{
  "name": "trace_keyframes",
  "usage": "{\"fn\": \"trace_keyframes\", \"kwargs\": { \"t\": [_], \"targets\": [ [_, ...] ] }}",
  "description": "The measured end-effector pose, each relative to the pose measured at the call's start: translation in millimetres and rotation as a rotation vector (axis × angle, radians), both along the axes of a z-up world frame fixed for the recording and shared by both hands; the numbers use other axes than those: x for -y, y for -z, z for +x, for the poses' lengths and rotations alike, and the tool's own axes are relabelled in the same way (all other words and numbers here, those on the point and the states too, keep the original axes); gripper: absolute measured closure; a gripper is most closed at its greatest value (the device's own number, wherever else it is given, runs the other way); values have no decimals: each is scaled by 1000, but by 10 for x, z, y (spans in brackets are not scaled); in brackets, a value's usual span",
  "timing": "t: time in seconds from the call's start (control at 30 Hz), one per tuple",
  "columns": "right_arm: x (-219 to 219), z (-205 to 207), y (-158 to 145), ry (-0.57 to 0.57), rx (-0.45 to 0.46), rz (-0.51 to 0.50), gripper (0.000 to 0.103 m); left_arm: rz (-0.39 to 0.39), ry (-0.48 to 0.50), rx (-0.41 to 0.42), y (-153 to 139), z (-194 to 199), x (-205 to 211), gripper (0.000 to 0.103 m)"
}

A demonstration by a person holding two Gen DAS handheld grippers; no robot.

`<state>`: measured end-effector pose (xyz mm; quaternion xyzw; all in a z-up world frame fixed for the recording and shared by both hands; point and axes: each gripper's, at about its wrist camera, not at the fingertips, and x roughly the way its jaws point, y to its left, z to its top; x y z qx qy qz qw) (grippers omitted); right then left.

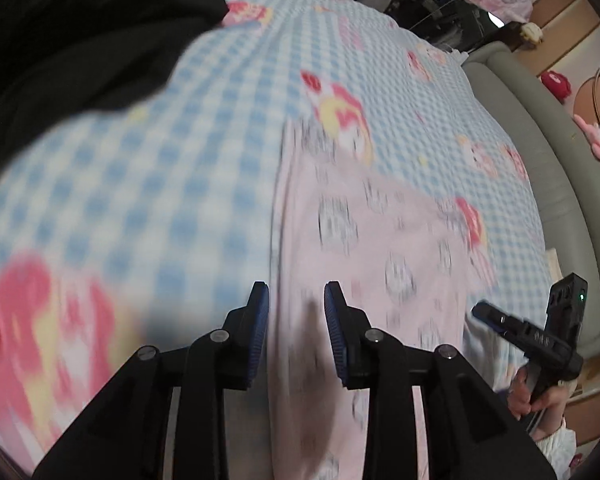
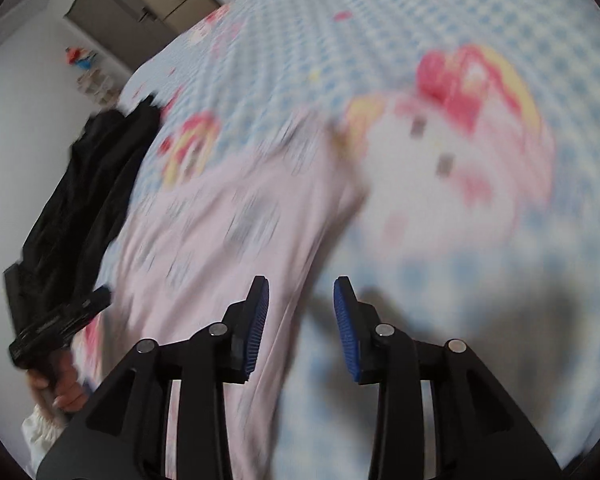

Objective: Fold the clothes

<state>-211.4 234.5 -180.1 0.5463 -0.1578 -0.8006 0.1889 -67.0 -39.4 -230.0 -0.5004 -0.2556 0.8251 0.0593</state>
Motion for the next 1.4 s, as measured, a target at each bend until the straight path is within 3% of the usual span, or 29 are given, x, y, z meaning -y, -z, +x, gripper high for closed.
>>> {"fn": "trace_keyframes", "kwargs": {
  "t": [0.07, 0.17, 0.3, 0.43, 0.67, 0.7, 0.73, 0.77, 0.87, 1.03, 1.17, 1.23, 1.33, 1.4],
  "targets": [
    [116, 323, 102, -28, 31, -15, 60, -9, -33, 29, 75, 202, -57, 72],
    [223, 663, 237, -34, 66, -39, 59, 56, -80, 51, 155, 469, -88, 71],
    [344, 916, 234, -55, 24, -12, 59, 26, -85, 96, 216, 710, -206, 64],
    [356, 1096, 193, -77, 18, -18, 57, 99, -65, 135, 287, 999, -299, 62],
    [485, 1327, 363, -187, 78, -23, 51, 150, -2, 177, 419, 1295, -454, 64],
    [502, 1363, 378, -193, 80, -21, 54, 159, 13, 173, 417, 1298, -484, 66],
    [528, 1393, 362, -203, 72, -21, 60, 168, 28, 169, 415, 1300, -515, 74],
    [537, 1416, 309, -210, 52, -28, 75, 167, 37, 157, 378, 1293, -550, 77],
    [553, 1479, 129, -229, -11, -54, 96, 121, 43, 114, 219, 1327, -583, 87],
    [431, 1564, -36, -214, -52, -104, 97, 121, 74, 69, 75, 1385, -561, 89],
    [432, 1547, -3, -202, -7, -78, 96, 11, 94, 169, 274, 1362, -606, 85],
    [434, 1537, 14, -196, 16, -64, 93, 34, 78, 194, 291, 1301, -532, 81],
    [436, 1522, 39, -188, 51, -44, 87, 28, 36, 115, 84, 1195, -356, 68],
    [380, 1477, -107, -175, -4, -7, 75, 30, 12, 96, 27, 1104, -259, 67]
  ]
}}
